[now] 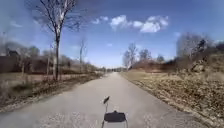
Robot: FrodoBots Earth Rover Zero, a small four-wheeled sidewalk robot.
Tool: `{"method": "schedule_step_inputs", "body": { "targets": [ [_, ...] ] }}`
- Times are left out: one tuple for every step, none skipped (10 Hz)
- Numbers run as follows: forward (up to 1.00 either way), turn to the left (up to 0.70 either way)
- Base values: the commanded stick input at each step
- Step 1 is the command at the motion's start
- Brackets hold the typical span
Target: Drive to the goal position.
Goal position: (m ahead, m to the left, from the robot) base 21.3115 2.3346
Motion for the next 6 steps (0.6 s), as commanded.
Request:
{"method": "schedule_step_inputs", "body": {
  "targets": [
    [1.00, 0.00],
    [1.00, 0.00],
    [1.00, 0.00],
    [1.00, 0.00],
    [1.00, 0.00],
    [1.00, 0.00]
  ]
}}
